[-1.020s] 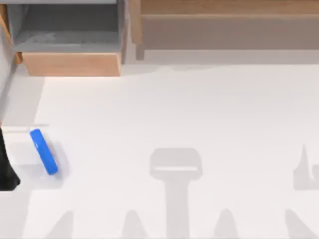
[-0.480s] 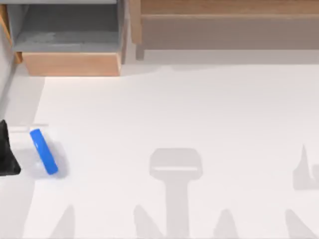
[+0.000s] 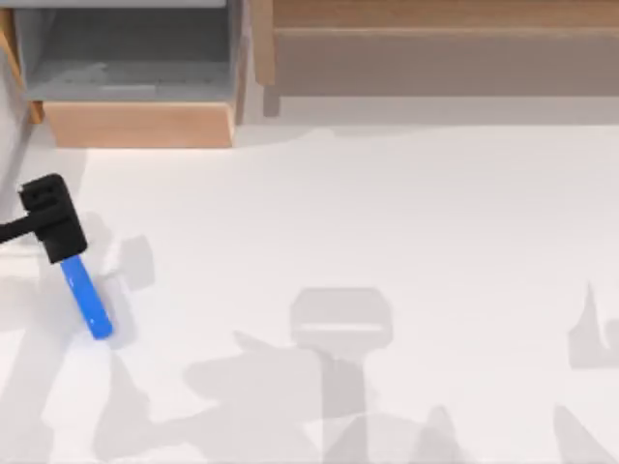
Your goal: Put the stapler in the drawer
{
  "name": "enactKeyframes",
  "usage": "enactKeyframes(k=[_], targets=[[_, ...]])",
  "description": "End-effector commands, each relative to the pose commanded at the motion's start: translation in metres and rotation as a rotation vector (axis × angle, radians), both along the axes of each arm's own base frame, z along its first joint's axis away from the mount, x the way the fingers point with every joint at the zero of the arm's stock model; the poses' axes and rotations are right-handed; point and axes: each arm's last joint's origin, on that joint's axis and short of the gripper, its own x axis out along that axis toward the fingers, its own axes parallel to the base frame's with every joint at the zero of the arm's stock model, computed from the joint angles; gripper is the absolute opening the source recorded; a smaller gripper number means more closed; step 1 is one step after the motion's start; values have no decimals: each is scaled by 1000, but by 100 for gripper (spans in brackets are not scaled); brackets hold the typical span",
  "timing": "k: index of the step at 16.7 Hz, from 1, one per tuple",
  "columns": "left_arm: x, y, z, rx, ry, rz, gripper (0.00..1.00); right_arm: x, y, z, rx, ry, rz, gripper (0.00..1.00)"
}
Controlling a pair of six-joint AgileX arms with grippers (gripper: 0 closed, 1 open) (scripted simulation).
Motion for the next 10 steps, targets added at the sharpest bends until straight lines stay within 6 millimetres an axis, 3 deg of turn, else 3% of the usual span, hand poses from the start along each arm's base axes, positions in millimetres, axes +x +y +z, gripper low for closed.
enactKeyframes(k=[5,10], targets=[[72,-17,-31,-21,396,106,100,0,0,0,0,0,0,100],[111,-30,-60,-7,613,192,100,0,0,0,0,0,0,100]])
